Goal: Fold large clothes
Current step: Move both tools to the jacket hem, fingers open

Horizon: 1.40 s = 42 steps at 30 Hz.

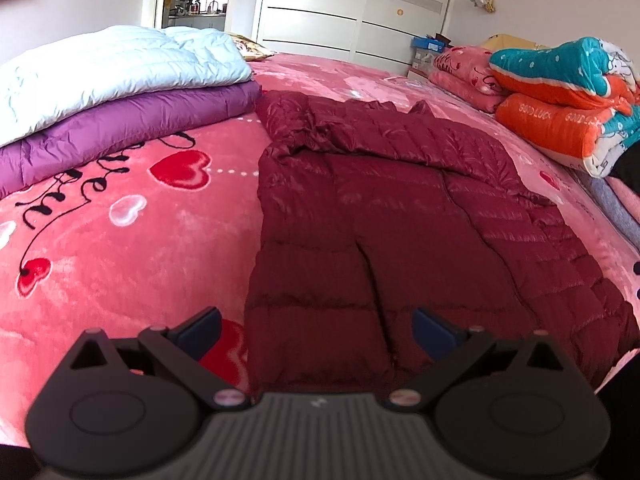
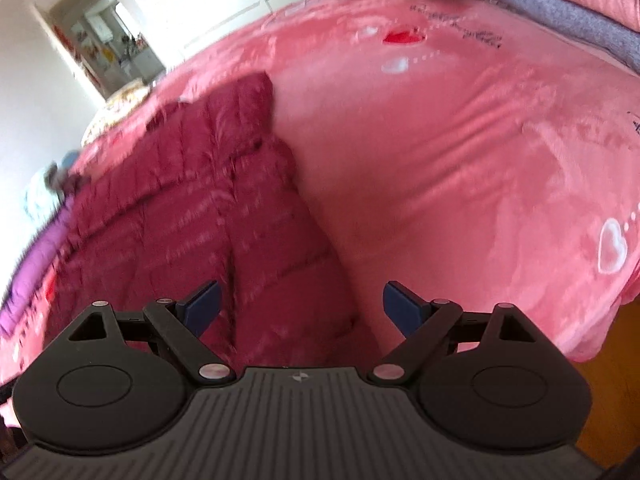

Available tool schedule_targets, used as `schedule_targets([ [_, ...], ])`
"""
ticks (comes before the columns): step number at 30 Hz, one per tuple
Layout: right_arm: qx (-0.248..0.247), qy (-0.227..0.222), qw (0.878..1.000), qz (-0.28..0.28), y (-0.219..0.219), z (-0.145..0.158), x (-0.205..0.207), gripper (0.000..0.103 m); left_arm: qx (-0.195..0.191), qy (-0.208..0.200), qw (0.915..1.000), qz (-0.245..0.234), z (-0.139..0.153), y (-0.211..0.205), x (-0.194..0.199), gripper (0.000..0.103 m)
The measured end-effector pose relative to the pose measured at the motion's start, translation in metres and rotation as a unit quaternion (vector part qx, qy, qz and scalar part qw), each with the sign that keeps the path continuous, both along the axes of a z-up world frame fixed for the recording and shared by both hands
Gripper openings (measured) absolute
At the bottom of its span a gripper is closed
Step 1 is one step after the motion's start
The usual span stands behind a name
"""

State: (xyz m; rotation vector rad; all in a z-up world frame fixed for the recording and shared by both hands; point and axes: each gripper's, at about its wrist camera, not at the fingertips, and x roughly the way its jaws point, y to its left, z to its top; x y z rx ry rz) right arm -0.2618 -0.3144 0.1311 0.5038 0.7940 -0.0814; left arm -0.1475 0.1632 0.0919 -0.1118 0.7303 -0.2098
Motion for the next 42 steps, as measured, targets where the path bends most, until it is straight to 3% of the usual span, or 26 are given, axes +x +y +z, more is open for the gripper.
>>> schedule_targets([
  [18, 0.05, 0.069, 0.993, 0.079, 0.002, -0.019, 0.005, 0.103, -0.024, 0.058, 0.9976, 0.03, -0.017, 0.015, 0.001, 0.101],
  [28, 0.049, 0.104, 0.986, 0.118, 0.005, -0.032, 0.02, 0.103, -0.002, 0.091, 0.9957, 0.013, -0.03, 0.006, 0.007, 0.101],
  [42, 0.026, 0.124, 0.981, 0.147, 0.018, -0.036, 0.03, 0.103, 0.031, 0.093, 0.9952, 0.003, -0.036, -0.005, 0.012, 0.102],
])
